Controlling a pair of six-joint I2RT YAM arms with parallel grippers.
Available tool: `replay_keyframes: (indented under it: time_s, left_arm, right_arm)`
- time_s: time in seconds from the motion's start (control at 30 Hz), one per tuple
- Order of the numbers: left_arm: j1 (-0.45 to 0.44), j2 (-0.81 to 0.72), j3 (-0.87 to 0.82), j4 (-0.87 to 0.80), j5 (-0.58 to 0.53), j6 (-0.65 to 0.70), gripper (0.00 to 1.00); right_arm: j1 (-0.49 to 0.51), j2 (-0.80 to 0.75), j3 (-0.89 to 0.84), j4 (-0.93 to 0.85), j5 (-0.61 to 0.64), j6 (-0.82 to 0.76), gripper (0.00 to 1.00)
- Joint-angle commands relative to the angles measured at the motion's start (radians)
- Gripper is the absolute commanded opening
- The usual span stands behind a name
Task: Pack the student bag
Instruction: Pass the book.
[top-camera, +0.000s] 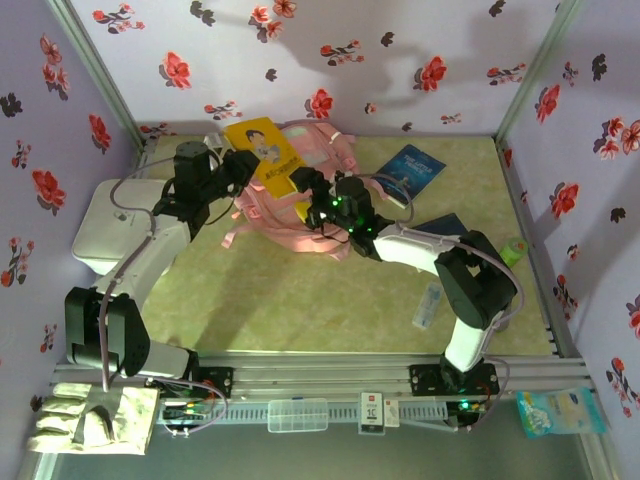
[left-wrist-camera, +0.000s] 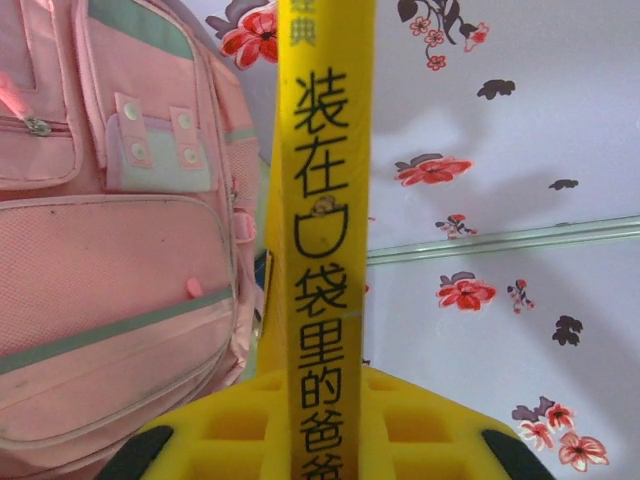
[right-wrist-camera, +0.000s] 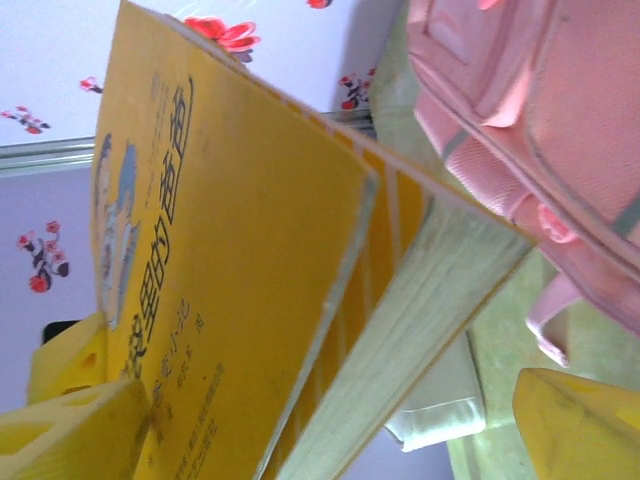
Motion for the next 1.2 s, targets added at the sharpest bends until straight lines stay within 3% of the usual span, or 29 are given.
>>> replay_keyframes:
  time_s: [0.0,0.2,0.43,0.6,0.77,0.97,1.07,1.17]
  left_arm:
    - [0.004,-0.037,-0.006,0.117,0.002,-0.024,0.01]
    - [0.007,-0.026,-0.022,0.119,0.001,-0.05,0.01]
    - [0.013,-0.026,-0.043,0.101,-0.009,-0.059,0.03]
    - [0.023,-0.042,-0.037,0.034,0.01,-0.033,0.11]
    - [0.035,-0.072,-0.019,-0.129,0.034,0.088,0.34]
    - [0.032,-0.096,0.025,-0.41,0.015,0.394,0.67]
    - [-0.001,-0.116,0.031,-0.5,-0.049,0.551,0.9]
    - [-0.06,-0.125,0.034,-0.538,-0.138,0.666,1.0]
  right_arm:
    - [0.011,0.01,0.037,0.079,0.022,0.009,0.91]
    - [0.011,0.019,-0.018,0.264,0.065,0.065,0.82]
    - [0.005,-0.038,-0.021,0.164,0.086,-0.036,0.54]
    - [0.005,-0.051,-0.003,0.104,0.119,-0.107,0.3]
    - [0.005,-0.058,0.031,0.043,0.146,-0.244,0.11]
    - [-0.005,-0.155,0.0,-0.118,0.245,-0.46,0.08]
    - [-0.034,-0.225,-0.014,-0.248,0.28,-0.533,0.07]
    - [-0.078,-0.303,-0.032,-0.386,0.304,-0.594,0.07]
